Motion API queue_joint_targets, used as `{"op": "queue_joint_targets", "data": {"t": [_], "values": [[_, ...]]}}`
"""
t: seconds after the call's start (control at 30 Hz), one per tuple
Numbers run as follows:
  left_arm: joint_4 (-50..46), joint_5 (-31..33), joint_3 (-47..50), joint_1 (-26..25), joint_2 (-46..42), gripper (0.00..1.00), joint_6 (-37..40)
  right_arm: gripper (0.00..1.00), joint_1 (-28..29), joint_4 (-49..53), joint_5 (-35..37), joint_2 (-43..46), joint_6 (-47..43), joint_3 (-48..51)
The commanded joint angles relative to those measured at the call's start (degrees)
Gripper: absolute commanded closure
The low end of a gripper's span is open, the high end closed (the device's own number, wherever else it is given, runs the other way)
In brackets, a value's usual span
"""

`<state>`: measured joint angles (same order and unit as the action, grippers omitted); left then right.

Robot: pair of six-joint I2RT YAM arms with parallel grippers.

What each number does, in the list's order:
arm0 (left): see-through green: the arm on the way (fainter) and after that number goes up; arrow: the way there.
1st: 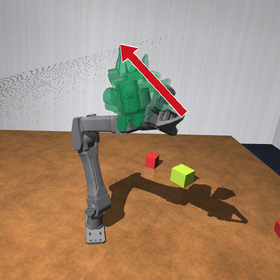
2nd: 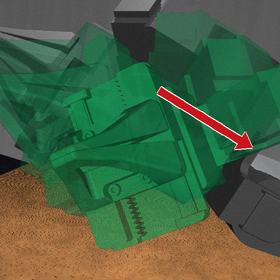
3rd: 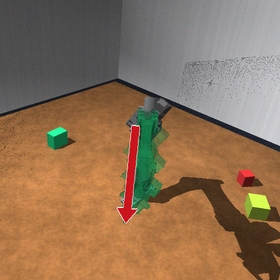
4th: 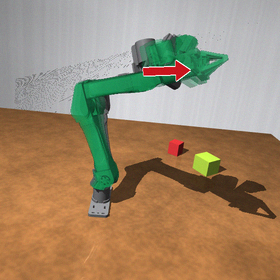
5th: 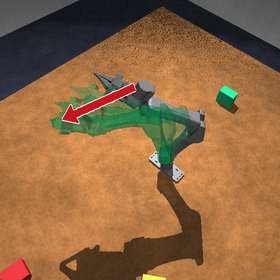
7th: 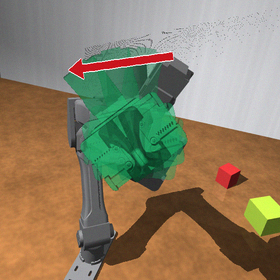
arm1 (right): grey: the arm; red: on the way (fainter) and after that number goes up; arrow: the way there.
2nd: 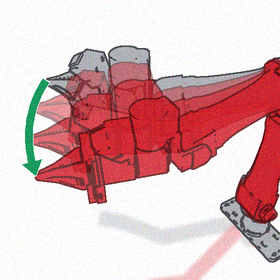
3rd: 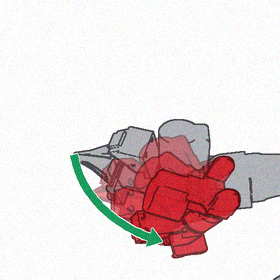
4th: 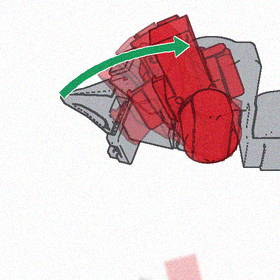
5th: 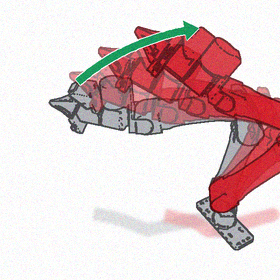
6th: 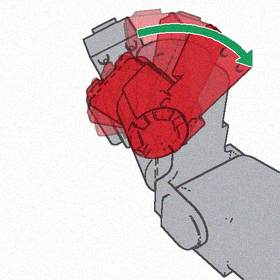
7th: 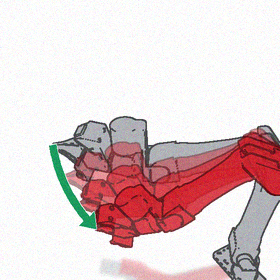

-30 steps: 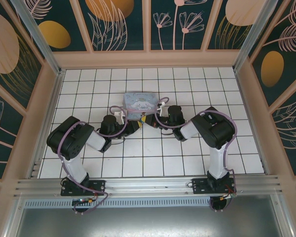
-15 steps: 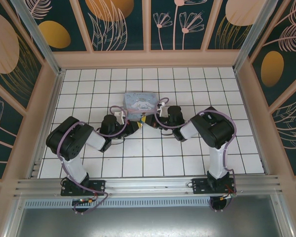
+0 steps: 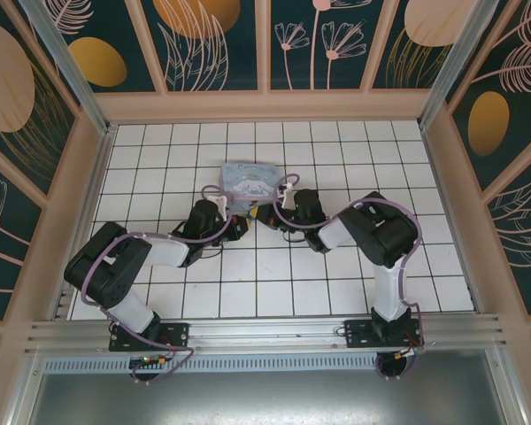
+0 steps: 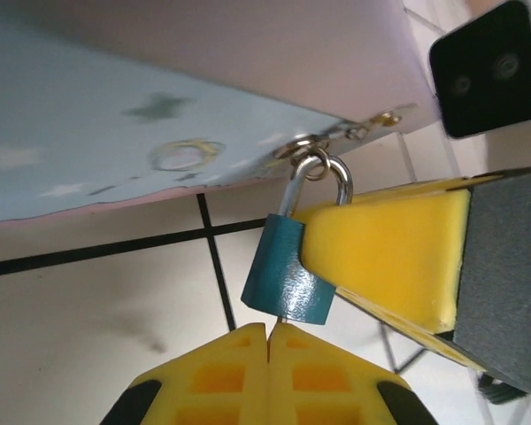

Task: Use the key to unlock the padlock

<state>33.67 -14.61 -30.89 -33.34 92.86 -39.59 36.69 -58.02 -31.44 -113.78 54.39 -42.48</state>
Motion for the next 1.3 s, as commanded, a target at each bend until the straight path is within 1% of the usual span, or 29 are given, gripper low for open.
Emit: {"op": "queue_joint_targets", "data": {"t": [0.0, 0.07, 0.2, 0.37, 0.53, 0.6, 0.7, 0.8, 0.93, 1.07, 1.27], "values": [[-10.6, 11.7, -5.1, -4.0, -1.3, 1.00, 8.5, 1.00, 2.4, -1.3, -2.5, -1.5, 2.7, -2.0], [-13.1, 15.3, -6.0, -4.8, -1.3, 1.00, 10.2, 1.00, 2.5, -1.4, -2.4, -1.7, 2.9, -1.9], [-14.3, 16.9, -6.1, -4.8, -1.3, 1.00, 10.4, 1.00, 2.5, -1.7, -2.1, -1.9, 2.9, -1.8], [-13.4, 15.5, -5.3, -4.8, -2.9, 1.00, 9.2, 1.00, 2.3, -1.3, -2.1, -1.9, 2.2, -1.3], [-13.3, 11.7, -5.4, -4.9, -6.0, 0.78, 6.2, 1.00, 1.5, -0.3, -2.6, -1.3, -0.4, 0.1], [-13.9, 10.4, -5.7, -4.8, -7.8, 0.66, 5.0, 1.00, 1.0, 0.4, -3.1, -1.1, -1.4, 0.7], [-15.1, 9.5, -6.3, -4.9, -10.4, 0.55, 3.7, 1.00, 0.1, 0.2, -4.4, -1.1, -2.4, 1.6], [-17.0, 9.7, -7.2, -4.8, -12.6, 0.47, 2.9, 1.00, -0.6, 0.9, -5.9, -1.1, -4.5, 2.2], [-20.6, 11.5, -9.0, -4.6, -14.6, 0.39, 2.4, 1.00, -1.3, 5.0, -7.4, -0.3, -9.2, 2.8], [-23.2, 13.0, -10.8, -4.3, -15.0, 0.35, 2.3, 1.00, -2.0, 9.8, -7.6, 1.0, -13.6, 3.5], [-24.2, 13.7, -11.4, -3.3, -14.5, 0.32, 2.2, 1.00, -2.3, 9.5, -7.0, 1.6, -14.2, 5.3]]}}
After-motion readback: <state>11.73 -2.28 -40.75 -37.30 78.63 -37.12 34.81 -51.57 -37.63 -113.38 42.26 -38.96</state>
